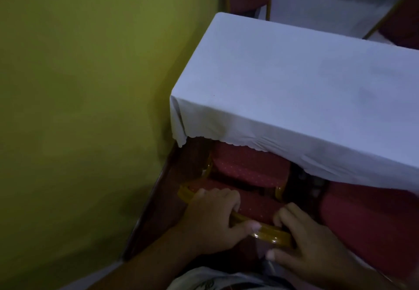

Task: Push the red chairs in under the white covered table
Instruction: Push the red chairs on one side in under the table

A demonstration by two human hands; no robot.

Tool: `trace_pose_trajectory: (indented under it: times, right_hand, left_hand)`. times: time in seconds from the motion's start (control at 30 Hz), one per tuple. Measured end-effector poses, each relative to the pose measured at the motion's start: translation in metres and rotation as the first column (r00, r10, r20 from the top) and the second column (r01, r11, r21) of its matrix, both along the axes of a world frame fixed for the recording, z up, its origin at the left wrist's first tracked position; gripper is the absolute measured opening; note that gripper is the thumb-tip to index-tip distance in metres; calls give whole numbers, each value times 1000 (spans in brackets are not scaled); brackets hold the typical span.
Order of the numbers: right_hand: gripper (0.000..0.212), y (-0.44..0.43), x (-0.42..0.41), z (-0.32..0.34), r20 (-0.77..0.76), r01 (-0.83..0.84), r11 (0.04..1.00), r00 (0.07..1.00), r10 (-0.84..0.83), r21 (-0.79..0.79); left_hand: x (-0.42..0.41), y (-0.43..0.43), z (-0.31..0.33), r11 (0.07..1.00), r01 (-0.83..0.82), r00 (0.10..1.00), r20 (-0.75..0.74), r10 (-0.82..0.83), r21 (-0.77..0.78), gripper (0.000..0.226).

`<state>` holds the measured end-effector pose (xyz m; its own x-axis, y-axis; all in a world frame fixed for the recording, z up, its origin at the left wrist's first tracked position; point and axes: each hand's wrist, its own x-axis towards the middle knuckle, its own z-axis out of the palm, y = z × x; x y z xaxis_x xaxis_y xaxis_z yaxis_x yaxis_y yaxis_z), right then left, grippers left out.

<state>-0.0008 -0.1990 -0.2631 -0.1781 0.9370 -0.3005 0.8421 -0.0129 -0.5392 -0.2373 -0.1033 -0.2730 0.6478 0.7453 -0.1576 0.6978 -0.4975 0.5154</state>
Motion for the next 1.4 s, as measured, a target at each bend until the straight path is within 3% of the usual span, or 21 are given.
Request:
trace_pose_trajectory:
  times: [0.17, 0.47, 1.4]
  right_hand:
    - [39, -9, -17, -17, 77, 156, 966, 982, -174, 205]
    - [43, -29, -16, -35, 118, 118, 911, 977, -177, 394]
    - [54, -27, -39, -38, 117, 152, 852, 964, -241, 501]
  left_hand:
    - [2, -4, -5, 999, -40, 999, 16, 40, 29, 52]
    - [0, -29, -17, 998, -34, 997, 78, 31, 46, 54]
    - [-16, -27, -15, 998, -3, 995, 98, -3, 60, 49]
